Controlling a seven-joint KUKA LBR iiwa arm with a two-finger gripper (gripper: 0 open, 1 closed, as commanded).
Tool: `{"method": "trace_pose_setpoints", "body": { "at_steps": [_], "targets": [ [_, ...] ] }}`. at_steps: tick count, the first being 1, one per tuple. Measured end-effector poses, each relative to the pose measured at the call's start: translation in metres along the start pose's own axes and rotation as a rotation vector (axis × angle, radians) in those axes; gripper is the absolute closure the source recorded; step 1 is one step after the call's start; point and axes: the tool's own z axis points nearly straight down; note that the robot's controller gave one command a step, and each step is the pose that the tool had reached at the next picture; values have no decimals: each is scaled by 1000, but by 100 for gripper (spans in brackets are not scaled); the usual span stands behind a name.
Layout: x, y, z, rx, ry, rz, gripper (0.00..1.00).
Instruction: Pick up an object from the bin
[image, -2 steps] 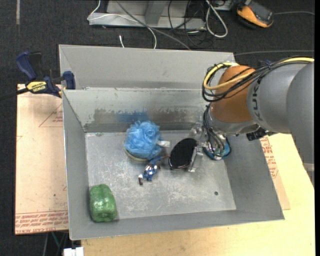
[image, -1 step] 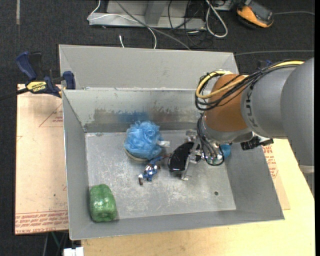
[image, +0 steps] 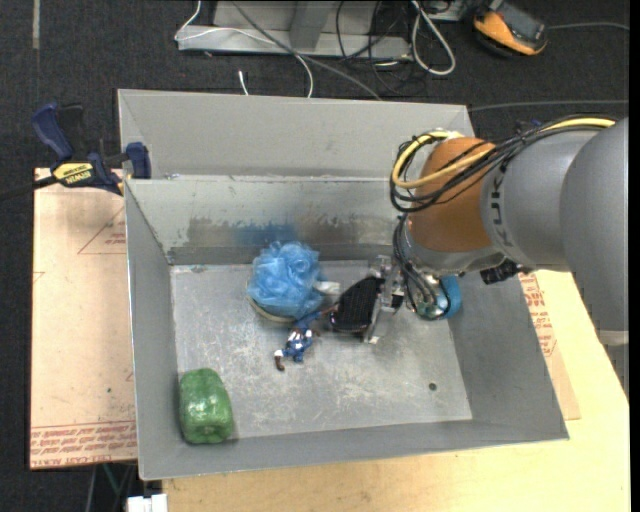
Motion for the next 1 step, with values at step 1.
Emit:
{"method": "trace_pose_setpoints", "body": {
  "at_steps": [1],
  "targets": [
    [0,0,-1,0,0,-1,100]
  ]
}}
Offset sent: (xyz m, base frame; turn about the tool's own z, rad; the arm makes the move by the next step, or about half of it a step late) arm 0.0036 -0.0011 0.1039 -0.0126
